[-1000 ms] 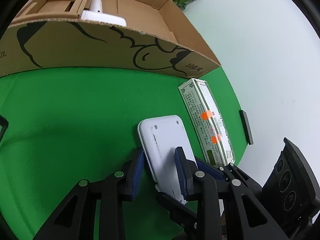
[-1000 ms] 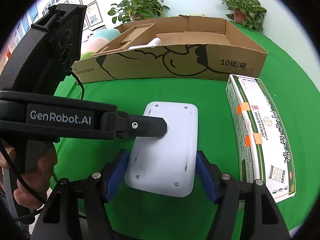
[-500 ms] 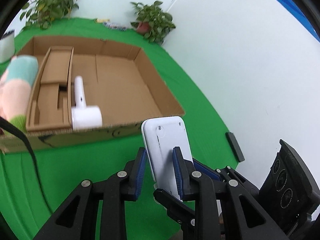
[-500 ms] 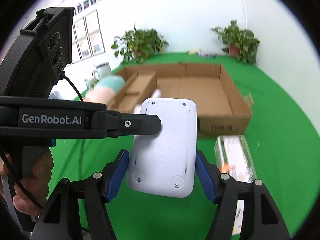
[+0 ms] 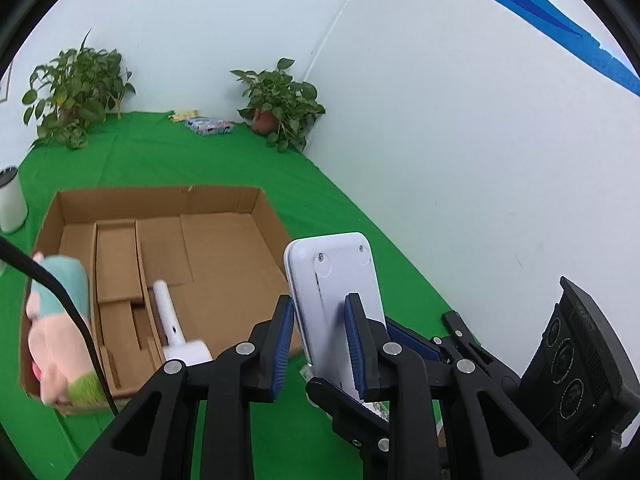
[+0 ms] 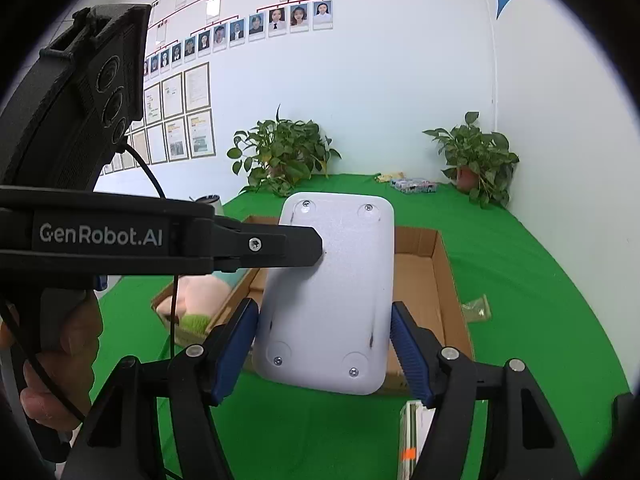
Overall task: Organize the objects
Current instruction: 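Lift the white device with the right tool and carry it over the box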
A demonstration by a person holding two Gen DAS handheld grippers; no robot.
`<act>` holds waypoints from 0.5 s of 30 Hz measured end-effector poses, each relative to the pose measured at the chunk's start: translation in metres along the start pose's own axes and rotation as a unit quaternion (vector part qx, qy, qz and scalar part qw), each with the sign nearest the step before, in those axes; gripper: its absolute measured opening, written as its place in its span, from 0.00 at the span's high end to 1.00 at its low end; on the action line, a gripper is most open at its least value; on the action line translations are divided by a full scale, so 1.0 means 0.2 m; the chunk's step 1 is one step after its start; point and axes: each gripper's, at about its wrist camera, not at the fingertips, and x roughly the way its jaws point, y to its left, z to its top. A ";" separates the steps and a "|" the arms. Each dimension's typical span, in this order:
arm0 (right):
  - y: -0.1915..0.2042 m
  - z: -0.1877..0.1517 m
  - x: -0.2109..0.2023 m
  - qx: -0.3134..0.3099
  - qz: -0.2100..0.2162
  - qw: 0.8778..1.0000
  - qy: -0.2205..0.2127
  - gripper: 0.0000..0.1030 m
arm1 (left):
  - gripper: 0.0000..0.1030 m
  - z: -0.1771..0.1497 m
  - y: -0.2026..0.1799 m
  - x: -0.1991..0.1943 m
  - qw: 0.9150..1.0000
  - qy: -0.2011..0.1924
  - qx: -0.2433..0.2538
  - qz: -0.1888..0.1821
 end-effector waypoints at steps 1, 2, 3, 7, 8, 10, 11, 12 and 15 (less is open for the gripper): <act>-0.01 0.02 0.01 0.000 0.000 1.000 -0.002 0.36 | 0.78 0.04 -0.01 -0.01 1.000 -0.001 0.002 0.001; -0.02 0.05 0.03 0.000 0.002 1.000 -0.002 0.36 | 0.78 0.08 -0.01 -0.01 1.000 -0.001 0.003 0.002; -0.03 0.07 0.04 0.000 0.003 1.000 -0.002 0.36 | 0.78 0.12 -0.01 -0.01 1.000 0.000 0.003 0.003; -0.07 0.15 0.11 0.001 0.003 1.000 0.003 0.36 | 0.78 0.25 0.00 0.01 1.000 0.003 -0.002 0.003; -0.08 0.16 0.13 0.001 0.004 1.000 0.005 0.36 | 0.78 0.27 0.01 0.03 1.000 0.004 -0.004 0.003; -0.10 0.19 0.18 0.004 0.008 1.000 0.014 0.36 | 0.78 0.32 0.04 0.06 1.000 0.010 -0.009 0.006; -0.11 0.20 0.22 0.005 0.010 1.000 0.019 0.36 | 0.78 0.33 0.06 0.08 1.000 0.013 -0.011 0.008; -0.11 0.21 0.24 0.005 0.012 1.000 0.024 0.36 | 0.78 0.35 0.08 0.12 1.000 0.016 -0.015 0.009; -0.15 0.21 0.35 0.011 0.021 0.999 0.047 0.36 | 0.78 0.36 0.16 0.25 0.999 0.032 -0.022 0.016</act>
